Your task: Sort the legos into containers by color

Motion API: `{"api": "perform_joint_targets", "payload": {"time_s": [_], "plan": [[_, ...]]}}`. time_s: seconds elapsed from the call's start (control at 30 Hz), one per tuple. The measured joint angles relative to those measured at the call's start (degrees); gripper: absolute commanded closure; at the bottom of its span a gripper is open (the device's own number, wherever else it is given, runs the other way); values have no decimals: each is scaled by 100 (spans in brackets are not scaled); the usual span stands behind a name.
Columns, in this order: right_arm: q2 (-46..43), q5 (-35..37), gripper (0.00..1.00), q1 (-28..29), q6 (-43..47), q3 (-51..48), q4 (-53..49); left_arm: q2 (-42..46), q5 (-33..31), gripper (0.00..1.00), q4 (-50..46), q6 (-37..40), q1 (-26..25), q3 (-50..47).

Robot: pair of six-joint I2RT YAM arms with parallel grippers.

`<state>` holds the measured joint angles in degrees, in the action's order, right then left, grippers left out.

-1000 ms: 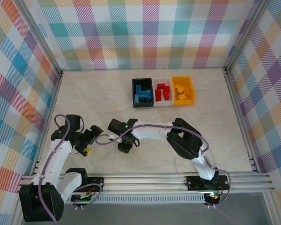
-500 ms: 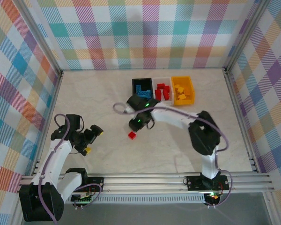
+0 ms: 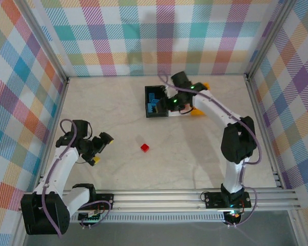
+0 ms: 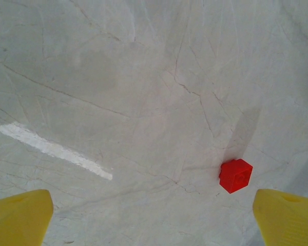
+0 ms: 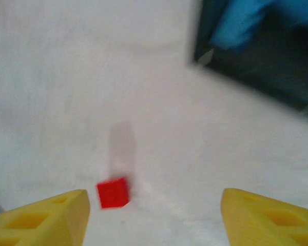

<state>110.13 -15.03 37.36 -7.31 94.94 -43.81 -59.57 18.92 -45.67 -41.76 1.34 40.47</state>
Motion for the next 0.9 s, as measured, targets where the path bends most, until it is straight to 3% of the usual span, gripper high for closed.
{"api": "perform_joint_targets", "payload": {"time_s": [0.13, 0.27, 0.57, 0.9], "plan": [[417, 22, 17, 1132, 92, -142, -203, -203, 9, 0, 125, -2, 0, 0], [763, 310, 14, 1659, 203, -140, -334, -247, 9, 0, 149, -2, 0, 0], [1191, 1309, 16, 1714, 350, 114, -544, -15, 2, 0, 74, 0, 0, 0], [1357, 1620, 17, 1714, 352, 210, -608, 28, 4, 0, 81, -2, 0, -2]]}}
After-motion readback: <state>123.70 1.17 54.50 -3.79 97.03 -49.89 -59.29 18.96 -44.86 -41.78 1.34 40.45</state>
